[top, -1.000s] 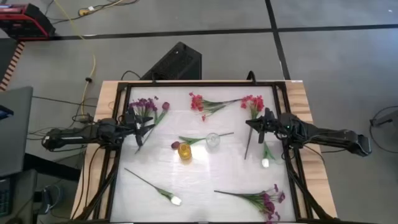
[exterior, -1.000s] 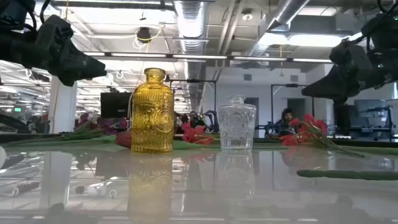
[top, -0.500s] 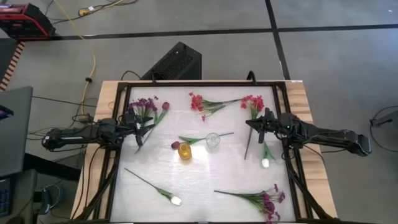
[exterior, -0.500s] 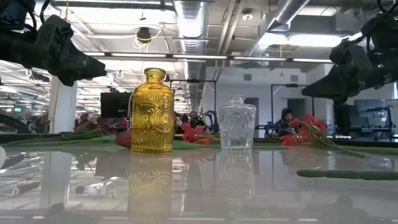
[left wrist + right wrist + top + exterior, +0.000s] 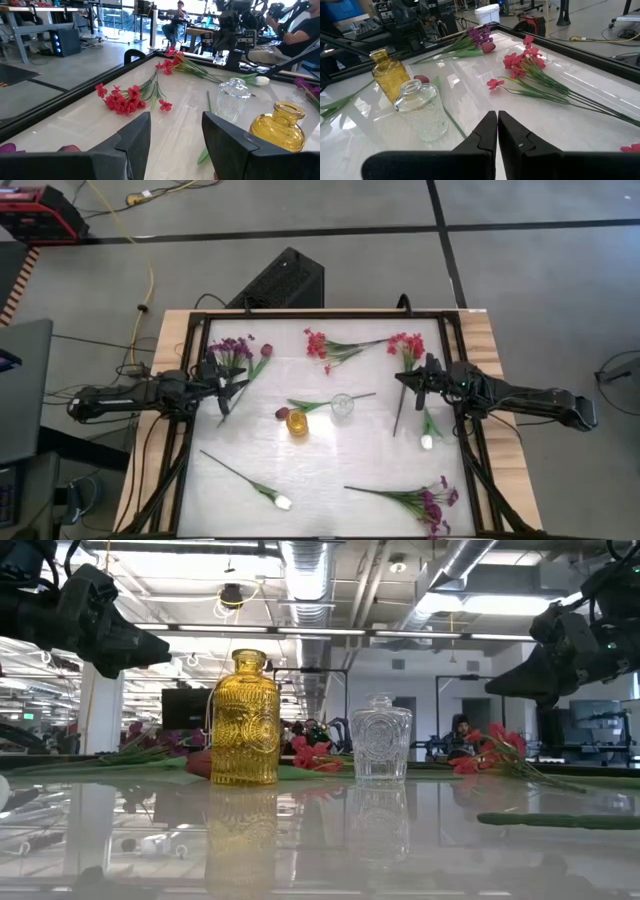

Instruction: Sort flowers into vase by color

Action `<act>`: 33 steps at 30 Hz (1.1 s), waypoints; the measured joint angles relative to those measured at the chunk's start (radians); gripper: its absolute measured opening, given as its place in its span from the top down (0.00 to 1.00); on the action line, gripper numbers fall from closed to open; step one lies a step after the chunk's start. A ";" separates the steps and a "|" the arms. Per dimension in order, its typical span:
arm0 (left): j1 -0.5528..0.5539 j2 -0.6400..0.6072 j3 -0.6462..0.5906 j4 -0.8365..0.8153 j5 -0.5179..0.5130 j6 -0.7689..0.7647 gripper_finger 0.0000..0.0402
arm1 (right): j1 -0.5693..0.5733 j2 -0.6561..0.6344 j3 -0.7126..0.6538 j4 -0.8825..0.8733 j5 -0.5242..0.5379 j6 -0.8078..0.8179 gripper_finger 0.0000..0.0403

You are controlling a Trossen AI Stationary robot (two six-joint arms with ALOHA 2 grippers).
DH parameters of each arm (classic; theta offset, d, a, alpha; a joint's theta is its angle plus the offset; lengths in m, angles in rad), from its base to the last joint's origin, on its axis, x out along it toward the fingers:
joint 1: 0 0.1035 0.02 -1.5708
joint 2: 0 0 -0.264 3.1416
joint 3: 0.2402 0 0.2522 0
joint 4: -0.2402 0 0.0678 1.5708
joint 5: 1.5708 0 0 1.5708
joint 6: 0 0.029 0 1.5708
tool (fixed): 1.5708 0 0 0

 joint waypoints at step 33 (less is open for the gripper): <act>0.000 0.000 -0.002 0.014 0.057 -0.311 0.58 | -0.008 0.000 -0.003 0.036 0.002 -0.125 0.89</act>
